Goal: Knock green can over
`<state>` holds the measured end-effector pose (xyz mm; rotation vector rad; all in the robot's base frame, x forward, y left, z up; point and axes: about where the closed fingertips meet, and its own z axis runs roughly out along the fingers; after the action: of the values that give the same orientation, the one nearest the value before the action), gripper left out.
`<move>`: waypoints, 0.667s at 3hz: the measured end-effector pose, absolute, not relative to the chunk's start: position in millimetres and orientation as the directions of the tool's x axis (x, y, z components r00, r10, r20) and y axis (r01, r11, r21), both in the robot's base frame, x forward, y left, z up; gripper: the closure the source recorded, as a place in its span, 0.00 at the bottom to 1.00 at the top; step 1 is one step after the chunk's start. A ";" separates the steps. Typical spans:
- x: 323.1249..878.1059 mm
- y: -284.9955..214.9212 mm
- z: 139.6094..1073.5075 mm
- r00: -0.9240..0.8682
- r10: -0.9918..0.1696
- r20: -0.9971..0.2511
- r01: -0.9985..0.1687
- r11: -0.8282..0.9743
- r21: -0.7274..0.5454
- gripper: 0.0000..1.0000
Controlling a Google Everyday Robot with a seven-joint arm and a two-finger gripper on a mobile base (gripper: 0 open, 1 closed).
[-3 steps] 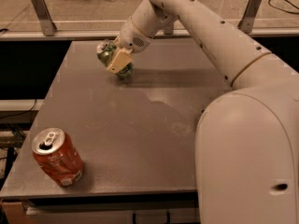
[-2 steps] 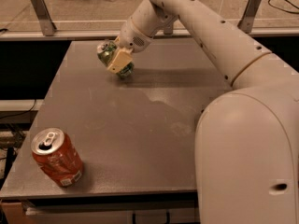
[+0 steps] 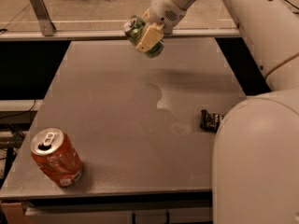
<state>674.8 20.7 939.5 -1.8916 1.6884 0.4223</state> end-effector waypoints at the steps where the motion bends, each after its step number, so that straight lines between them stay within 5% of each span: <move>1: 665.9 9.0 951.2 0.200 -0.831 -0.519 -0.972 -0.104 -0.209 1.00; 2: 653.2 10.9 943.8 0.245 -0.858 -0.452 -0.966 -0.173 -0.194 1.00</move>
Offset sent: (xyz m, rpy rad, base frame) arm -0.0548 -0.0180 -0.0210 -0.2909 0.0549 0.1861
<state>653.2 10.9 943.8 -2.0874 1.6631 0.3325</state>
